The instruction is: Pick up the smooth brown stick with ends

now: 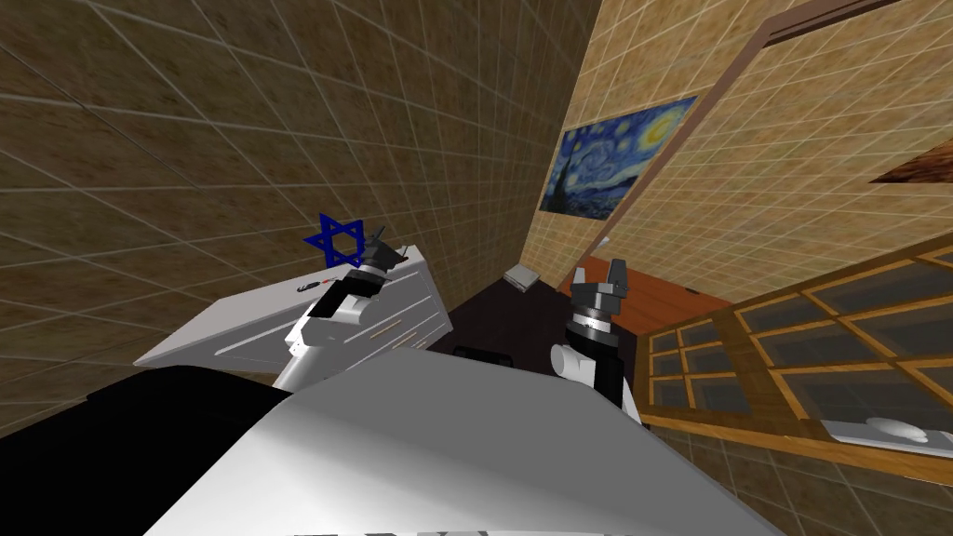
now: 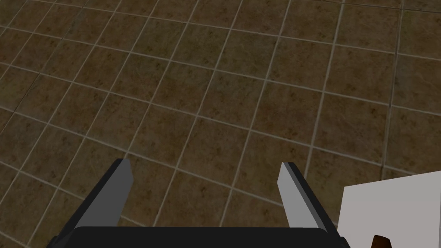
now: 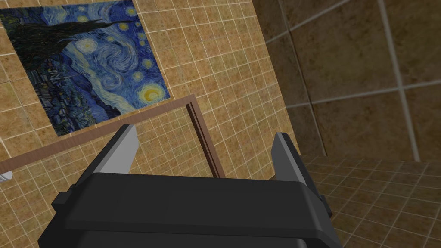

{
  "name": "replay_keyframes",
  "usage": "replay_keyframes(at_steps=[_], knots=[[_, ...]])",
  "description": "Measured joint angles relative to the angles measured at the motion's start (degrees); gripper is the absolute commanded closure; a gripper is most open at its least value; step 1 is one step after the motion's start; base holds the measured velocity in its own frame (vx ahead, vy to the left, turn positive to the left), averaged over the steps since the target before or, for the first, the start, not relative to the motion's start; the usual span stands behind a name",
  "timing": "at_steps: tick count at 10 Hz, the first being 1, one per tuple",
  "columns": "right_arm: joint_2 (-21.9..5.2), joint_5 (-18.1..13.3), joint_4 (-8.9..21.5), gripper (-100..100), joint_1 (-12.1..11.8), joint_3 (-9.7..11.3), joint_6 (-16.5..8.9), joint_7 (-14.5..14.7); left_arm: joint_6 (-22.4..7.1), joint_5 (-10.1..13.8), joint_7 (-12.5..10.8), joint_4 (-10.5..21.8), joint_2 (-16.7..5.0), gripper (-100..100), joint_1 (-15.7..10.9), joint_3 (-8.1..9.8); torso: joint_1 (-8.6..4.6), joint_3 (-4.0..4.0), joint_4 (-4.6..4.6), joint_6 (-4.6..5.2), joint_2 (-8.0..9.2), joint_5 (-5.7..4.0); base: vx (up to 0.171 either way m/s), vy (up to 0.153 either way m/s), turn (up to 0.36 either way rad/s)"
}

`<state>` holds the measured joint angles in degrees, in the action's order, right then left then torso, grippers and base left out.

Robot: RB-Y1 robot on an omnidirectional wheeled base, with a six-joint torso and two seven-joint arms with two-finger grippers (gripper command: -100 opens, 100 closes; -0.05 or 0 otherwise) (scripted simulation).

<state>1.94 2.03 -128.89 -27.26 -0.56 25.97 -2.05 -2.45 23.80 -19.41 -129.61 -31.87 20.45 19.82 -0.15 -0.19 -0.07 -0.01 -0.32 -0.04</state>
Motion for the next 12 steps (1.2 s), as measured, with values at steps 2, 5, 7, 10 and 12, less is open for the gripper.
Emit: replay_keyframes(at_steps=[2,5,7,10,12], knots=[[0.0,0.0,0.0,0,0.0,0.0,0.0,0.0,-2.8,1.6,-0.8,0.6,-1.1,-100,-0.1,0.67,0.04,0.03,0.0,0.02,0.08,0.0,0.056,-0.058,0.03],[0.0,0.0,0.0,0,0.0,0.0,0.0,0.0,-7.7,4.9,-2.2,1.7,-3.7,-100,-0.7,2.22,0.05,0.01,0.0,0.02,0.04,0.01,0.069,-0.064,0.038],[0.0,0.0,0.0,0,0.0,0.0,0.0,0.0,-11.4,7.7,-3.4,3.1,-6.3,-100,-1.7,3.6,-0.05,-0.05,-0.03,0.02,-0.06,-0.01,0.061,-0.061,0.027],[0.0,0.0,0.0,0,0.0,0.0,0.0,0.0,-16.6,11.2,-5.1,3.9,-9.0,-100,-1.5,5.5,0.0,-0.06,-0.03,0.02,-0.07,0.0,0.071,-0.053,0.037],[0.0,0.0,0.0,0,0.0,0.0,0.0,0.0,-19.9,13.5,-6.0,5.2,-11.2,-100,-1.9,6.56,0.09,-0.03,-0.01,0.0,-0.04,0.01,0.089,-0.041,0.053]])
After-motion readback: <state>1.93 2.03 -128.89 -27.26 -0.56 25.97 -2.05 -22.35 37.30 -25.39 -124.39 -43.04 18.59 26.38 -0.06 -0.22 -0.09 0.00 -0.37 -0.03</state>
